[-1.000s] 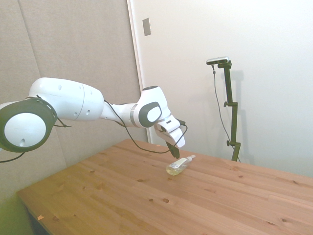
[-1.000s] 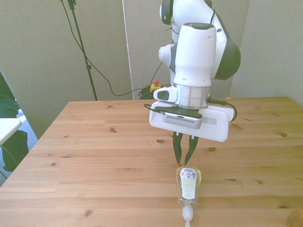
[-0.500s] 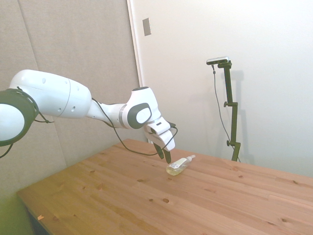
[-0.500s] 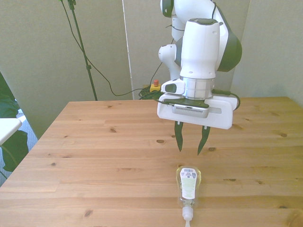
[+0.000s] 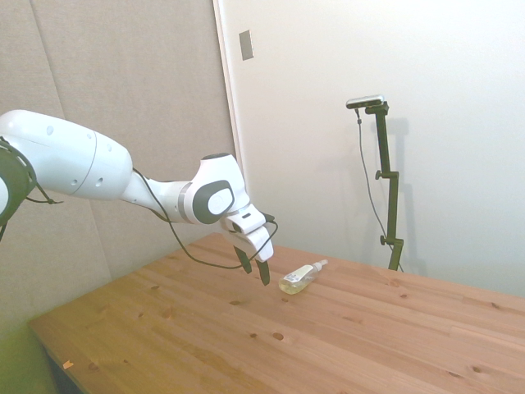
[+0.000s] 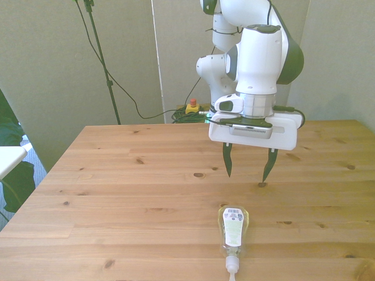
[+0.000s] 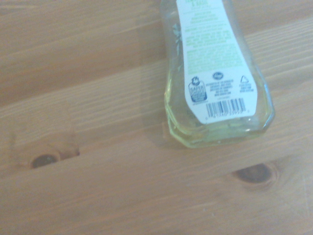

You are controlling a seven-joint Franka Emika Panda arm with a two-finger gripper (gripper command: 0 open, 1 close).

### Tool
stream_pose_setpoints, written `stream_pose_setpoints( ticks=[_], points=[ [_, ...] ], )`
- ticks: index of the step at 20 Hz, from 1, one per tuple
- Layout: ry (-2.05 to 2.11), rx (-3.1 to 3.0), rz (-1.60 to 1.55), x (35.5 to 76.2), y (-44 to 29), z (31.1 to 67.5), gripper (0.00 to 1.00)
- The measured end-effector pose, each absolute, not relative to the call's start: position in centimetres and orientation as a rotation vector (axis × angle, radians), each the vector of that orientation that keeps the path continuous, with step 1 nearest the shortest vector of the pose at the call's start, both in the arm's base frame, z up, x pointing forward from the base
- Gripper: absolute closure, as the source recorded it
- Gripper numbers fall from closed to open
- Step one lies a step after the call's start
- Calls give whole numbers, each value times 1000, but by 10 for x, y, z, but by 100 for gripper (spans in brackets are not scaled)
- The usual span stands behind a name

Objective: Knock down the sanitizer

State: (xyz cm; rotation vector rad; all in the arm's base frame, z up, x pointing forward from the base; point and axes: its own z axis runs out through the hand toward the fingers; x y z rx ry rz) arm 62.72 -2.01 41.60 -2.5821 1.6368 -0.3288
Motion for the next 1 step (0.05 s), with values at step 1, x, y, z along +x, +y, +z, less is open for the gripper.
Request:
stream_pose_setpoints(
  ticks=[1],
  points=[
    [1627,-2587,-329,624,-16,415,0]
  ],
)
